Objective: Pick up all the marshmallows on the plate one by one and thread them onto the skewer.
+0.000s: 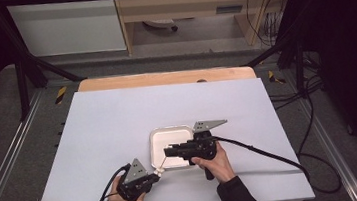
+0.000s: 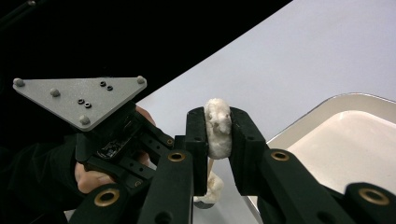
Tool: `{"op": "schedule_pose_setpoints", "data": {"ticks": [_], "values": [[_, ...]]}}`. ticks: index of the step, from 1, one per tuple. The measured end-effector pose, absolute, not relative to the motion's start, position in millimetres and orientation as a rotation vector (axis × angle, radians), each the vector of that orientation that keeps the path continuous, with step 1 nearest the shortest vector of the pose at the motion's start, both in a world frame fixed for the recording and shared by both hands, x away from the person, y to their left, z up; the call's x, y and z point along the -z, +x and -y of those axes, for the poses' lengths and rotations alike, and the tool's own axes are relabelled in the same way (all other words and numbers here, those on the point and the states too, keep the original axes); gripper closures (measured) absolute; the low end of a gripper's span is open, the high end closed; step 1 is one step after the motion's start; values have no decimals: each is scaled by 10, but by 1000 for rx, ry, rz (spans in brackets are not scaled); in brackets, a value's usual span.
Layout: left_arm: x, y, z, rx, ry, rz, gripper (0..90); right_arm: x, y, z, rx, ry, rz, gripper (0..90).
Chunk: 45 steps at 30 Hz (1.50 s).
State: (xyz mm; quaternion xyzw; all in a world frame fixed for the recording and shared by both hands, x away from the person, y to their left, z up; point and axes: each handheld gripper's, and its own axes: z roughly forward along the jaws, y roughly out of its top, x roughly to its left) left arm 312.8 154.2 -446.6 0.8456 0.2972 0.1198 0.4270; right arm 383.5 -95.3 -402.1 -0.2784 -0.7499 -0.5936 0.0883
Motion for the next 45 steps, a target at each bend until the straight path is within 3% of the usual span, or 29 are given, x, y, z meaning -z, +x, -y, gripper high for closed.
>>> {"op": "schedule_pose_setpoints", "data": {"ticks": [45], "values": [[4440, 3119, -1531, -283, 2086, -711, 885, 4239, 3770, 933, 1717, -833, 2229, 812]]}}
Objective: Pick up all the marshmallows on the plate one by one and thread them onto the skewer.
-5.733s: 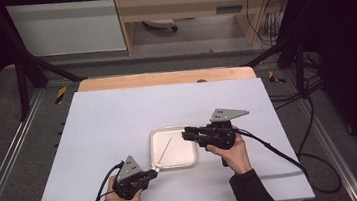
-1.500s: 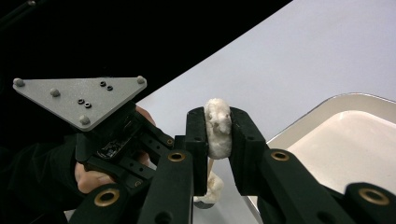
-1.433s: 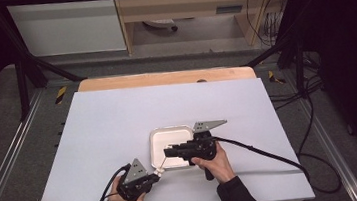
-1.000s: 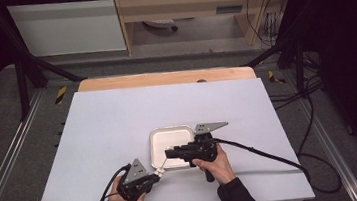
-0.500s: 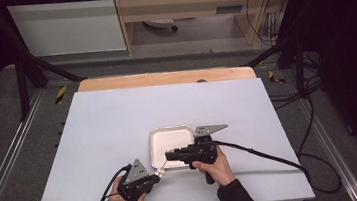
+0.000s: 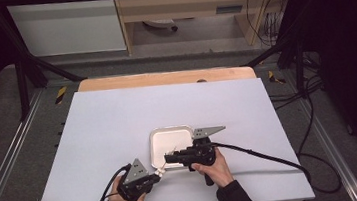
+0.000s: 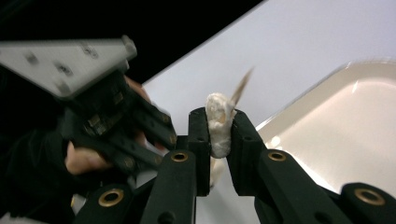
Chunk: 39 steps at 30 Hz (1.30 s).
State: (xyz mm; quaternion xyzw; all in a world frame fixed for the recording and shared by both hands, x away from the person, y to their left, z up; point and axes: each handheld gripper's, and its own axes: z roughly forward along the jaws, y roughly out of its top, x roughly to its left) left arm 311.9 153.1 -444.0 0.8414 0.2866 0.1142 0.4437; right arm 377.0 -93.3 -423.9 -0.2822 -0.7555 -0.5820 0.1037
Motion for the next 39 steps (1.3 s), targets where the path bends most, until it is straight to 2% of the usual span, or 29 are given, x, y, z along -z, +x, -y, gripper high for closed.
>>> {"op": "schedule_pose_setpoints", "data": {"ticks": [3, 12, 14, 19, 21, 32, 39], "values": [[4377, 3103, -1502, -333, 2086, -691, 885, 4367, 3755, 856, 1652, -824, 2229, 806], [4413, 3138, -1540, -298, 2068, -723, 883, 4377, 3760, 839, 1666, -865, 2243, 744], [4414, 3149, -1556, -300, 2062, -732, 883, 4356, 3758, 845, 1677, -882, 2243, 614], [4408, 3153, -1581, -301, 2042, -747, 883, 4283, 3743, 888, 1690, -906, 2288, 503], [4398, 3154, -1599, -310, 2021, -761, 883, 4275, 3734, 896, 1679, -921, 2306, 433], [4383, 3179, -1663, -307, 2004, -783, 883, 4319, 3732, 1044, 1658, -1017, 2434, 199], [4382, 3190, -1673, -300, 2005, -798, 882, 4361, 3744, 1311, 1633, -1077, 2555, 94]]}}
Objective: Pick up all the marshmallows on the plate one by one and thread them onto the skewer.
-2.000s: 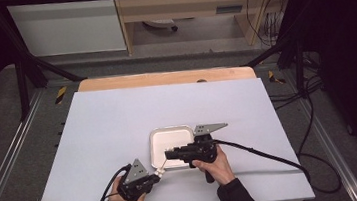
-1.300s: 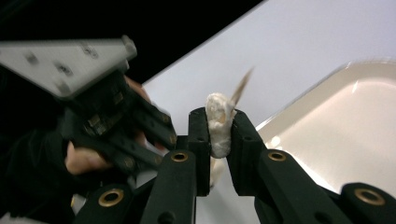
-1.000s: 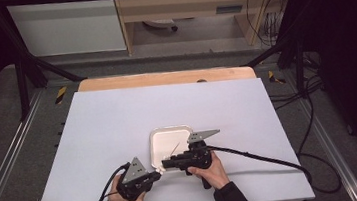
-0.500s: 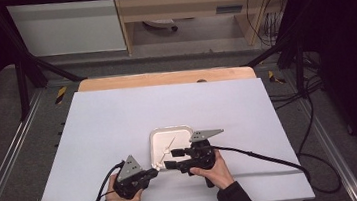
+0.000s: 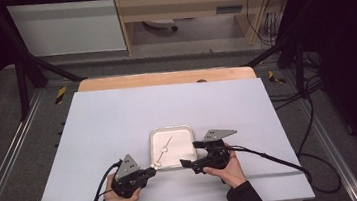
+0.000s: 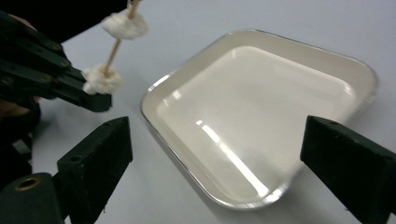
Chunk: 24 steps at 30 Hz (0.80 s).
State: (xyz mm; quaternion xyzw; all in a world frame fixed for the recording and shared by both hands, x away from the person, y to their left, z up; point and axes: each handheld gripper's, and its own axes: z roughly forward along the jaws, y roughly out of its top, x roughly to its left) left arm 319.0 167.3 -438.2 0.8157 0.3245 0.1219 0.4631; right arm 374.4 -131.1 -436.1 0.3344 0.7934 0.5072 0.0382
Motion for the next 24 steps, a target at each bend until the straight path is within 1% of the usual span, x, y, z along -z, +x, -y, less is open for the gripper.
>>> {"op": "schedule_pose_setpoints", "data": {"ticks": [6, 10, 24], "values": [[4380, 3198, -1674, -292, 2008, -802, 882, 4417, 3737, 1540, -1453, 1037, -2432, 44], [4373, 3200, -1672, -287, 2012, -809, 882, 4421, 3736, 1668, -1413, 1054, -2419, 25], [4242, 3252, -1675, -278, 2037, -827, 881, 4479, 3698, 2063, -1291, 1034, -2409, 8]]}}
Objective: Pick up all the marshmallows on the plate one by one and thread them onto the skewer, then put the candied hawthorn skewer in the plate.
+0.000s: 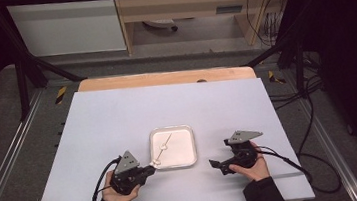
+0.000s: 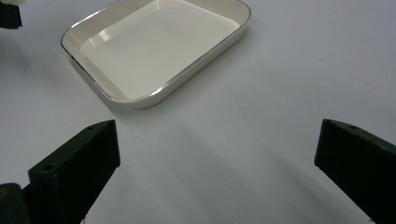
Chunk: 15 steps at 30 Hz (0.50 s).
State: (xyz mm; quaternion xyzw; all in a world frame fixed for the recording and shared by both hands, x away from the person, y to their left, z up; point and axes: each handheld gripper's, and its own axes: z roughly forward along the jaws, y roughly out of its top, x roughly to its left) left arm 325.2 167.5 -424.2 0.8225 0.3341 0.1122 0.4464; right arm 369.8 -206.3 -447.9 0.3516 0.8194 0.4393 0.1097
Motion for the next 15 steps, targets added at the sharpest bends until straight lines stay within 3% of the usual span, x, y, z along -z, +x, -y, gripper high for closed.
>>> {"op": "schedule_pose_setpoints", "data": {"ticks": [15], "values": [[4070, 3442, -1589, -284, 2085, -863, 880, 4504, 3643, 2244, -1264, 1049, -2396, 9]]}}
